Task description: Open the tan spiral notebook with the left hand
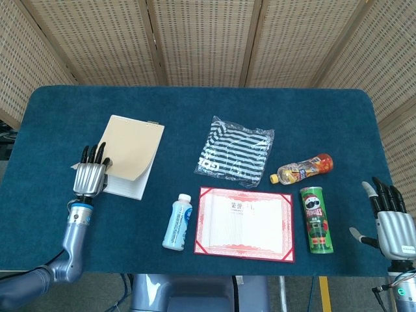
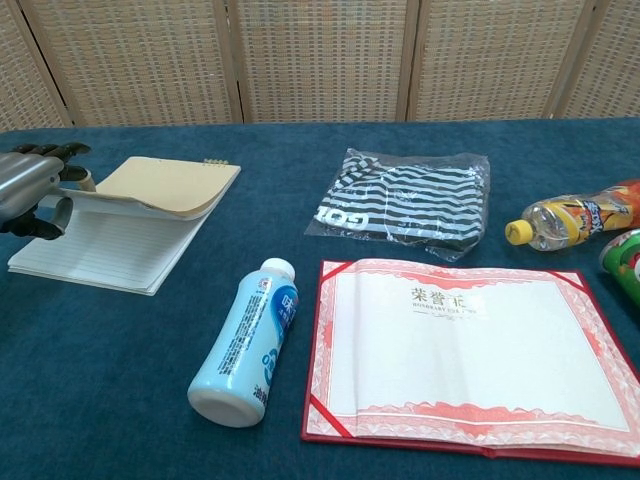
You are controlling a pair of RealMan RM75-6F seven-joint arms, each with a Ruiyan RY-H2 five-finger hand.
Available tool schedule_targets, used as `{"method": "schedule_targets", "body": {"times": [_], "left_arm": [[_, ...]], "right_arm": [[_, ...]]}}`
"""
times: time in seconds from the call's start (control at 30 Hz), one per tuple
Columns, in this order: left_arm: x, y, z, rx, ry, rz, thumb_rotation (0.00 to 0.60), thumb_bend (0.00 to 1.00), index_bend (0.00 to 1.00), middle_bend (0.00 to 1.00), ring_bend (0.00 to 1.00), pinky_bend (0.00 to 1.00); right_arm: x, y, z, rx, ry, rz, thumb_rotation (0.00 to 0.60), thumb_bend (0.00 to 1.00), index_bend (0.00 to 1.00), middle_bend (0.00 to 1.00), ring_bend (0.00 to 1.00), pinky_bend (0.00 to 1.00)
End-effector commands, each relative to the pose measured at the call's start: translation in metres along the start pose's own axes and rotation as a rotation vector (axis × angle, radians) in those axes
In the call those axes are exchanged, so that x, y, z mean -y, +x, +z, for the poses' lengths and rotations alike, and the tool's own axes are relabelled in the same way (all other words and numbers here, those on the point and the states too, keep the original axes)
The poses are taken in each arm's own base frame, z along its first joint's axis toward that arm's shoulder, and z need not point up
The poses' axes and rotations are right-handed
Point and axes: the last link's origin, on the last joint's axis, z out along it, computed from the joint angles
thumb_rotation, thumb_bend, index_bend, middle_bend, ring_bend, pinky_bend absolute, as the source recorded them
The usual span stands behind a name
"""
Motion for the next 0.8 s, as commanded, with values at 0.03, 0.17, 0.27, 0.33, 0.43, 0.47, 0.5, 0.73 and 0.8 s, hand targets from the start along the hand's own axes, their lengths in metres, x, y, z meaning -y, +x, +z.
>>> {"method": "schedule_targets", "body": {"times": [0.03, 0.17, 0.27, 0.33, 0.43, 0.47, 0.5, 0.73, 0.8], "left_arm": [[0.001, 0.000, -0.003, 0.001, -0.002, 0.003, 0.600, 0.72, 0.80, 0.00, 0.00, 0.00], [0.000, 0.000, -0.006, 0.006, -0.007, 0.004, 0.600, 0.72, 0.80, 0.00, 0.00, 0.00], [-0.001, 0.000, -0.010, 0.004, -0.015, 0.011, 0.600, 0.72, 0.80, 0.00, 0.00, 0.00], [-0.001, 0.000, -0.013, 0.001, -0.020, 0.015, 0.600, 0.72, 0.80, 0.00, 0.00, 0.00], [-0.001, 0.001, -0.018, -0.003, -0.030, 0.021, 0.600, 0.72, 0.80, 0.00, 0.00, 0.00], [-0.001, 0.002, -0.021, -0.005, -0.036, 0.024, 0.600, 0.72, 0.80, 0.00, 0.00, 0.00], [-0.001, 0.002, -0.023, -0.006, -0.039, 0.025, 0.600, 0.72, 0.81, 0.00, 0.00, 0.00], [-0.004, 0.006, -0.039, -0.008, -0.071, 0.021, 0.600, 0.72, 0.81, 0.00, 0.00, 0.00], [-0.004, 0.007, -0.043, -0.008, -0.079, 0.022, 0.600, 0.72, 0.81, 0.00, 0.00, 0.00]], "right_arm": [[0.000, 0.000, 0.000, 0.000, 0.000, 0.000, 0.600, 0.04, 0.03, 0.00, 0.00, 0.00], [0.000, 0.000, 0.000, -0.001, -0.002, 0.002, 0.600, 0.04, 0.03, 0.00, 0.00, 0.00], [-0.001, 0.000, 0.000, -0.001, -0.003, 0.003, 0.600, 0.05, 0.03, 0.00, 0.00, 0.00], [-0.001, 0.000, 0.000, -0.001, -0.002, 0.003, 0.600, 0.05, 0.03, 0.00, 0.00, 0.00], [0.000, 0.000, 0.000, 0.000, -0.001, 0.002, 0.600, 0.05, 0.03, 0.00, 0.00, 0.00], [0.000, 0.000, 0.000, 0.000, -0.001, 0.001, 0.600, 0.05, 0.03, 0.00, 0.00, 0.00], [0.000, 0.000, 0.000, 0.000, -0.001, 0.001, 0.600, 0.05, 0.03, 0.00, 0.00, 0.00], [0.000, 0.000, 0.000, 0.001, -0.002, 0.003, 0.600, 0.05, 0.03, 0.00, 0.00, 0.00], [0.000, 0.000, 0.000, 0.001, -0.002, 0.003, 0.600, 0.05, 0.03, 0.00, 0.00, 0.00]]}}
